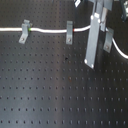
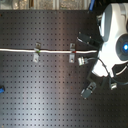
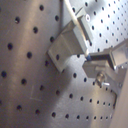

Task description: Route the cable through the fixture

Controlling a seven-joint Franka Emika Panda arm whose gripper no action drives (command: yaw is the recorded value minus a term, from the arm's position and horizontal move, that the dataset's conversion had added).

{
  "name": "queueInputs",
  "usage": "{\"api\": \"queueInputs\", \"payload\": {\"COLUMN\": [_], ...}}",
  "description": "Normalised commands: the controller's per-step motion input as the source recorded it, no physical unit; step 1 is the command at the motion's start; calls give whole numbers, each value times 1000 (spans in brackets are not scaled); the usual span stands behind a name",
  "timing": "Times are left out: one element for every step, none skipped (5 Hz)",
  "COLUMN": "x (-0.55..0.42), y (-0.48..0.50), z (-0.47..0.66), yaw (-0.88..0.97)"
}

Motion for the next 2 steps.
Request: {"api": "queueInputs", "payload": {"x": [-203,-249], "y": [-37,88], "z": [-20,2], "yaw": [74,126]}}
